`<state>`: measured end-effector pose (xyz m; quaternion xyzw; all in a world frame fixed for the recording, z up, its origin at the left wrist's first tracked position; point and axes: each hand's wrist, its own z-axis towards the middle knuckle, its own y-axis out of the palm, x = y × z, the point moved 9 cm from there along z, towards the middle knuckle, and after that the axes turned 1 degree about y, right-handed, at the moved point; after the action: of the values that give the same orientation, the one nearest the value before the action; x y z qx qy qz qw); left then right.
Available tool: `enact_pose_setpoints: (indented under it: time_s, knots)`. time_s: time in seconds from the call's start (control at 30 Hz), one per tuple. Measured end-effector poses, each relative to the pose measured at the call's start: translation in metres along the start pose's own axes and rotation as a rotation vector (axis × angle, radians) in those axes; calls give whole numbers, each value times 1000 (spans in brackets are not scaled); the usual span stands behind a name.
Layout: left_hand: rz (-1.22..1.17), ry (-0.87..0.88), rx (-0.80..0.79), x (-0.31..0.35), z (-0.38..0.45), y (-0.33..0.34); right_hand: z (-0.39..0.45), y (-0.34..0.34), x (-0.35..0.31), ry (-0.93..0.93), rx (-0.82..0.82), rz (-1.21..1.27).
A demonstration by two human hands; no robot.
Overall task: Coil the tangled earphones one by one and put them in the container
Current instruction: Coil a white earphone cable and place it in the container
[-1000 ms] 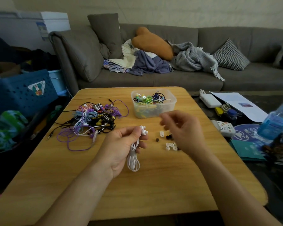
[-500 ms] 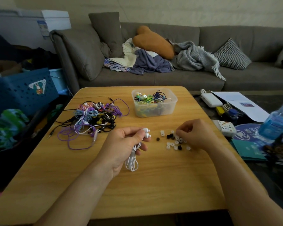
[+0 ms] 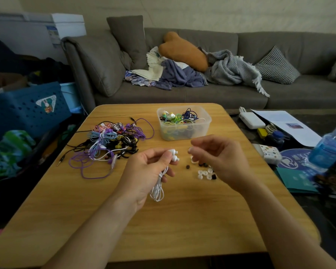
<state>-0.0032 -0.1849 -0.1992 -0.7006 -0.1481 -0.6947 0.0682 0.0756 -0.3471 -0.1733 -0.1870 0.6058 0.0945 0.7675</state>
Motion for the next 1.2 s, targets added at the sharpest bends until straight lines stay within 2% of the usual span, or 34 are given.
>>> enact_pose_setpoints:
  time_s: [0.13, 0.3, 0.6, 0.8, 1.0, 1.13, 1.2]
  knots:
    - [81, 101, 1, 8, -1, 1, -5, 26, -10, -75, -133, 93]
    - [154, 162, -16, 13, -3, 2, -6, 26, -16, -153, -154, 101]
    - [170, 194, 1, 17, -4, -1, -7, 32, -13, -125, -224, 182]
    - [192, 166, -26, 16, -6, 2, -8, 37, -10, -82, -257, 219]
    - [9, 6, -70, 8, -12, 6, -10, 38, -16, -112, -237, 211]
    - [68, 29, -74, 11, -13, 5, -11, 40, -14, -102, -237, 175]
    - [92, 44, -90, 13, -13, 6, -11, 41, -9, -36, -264, 217]
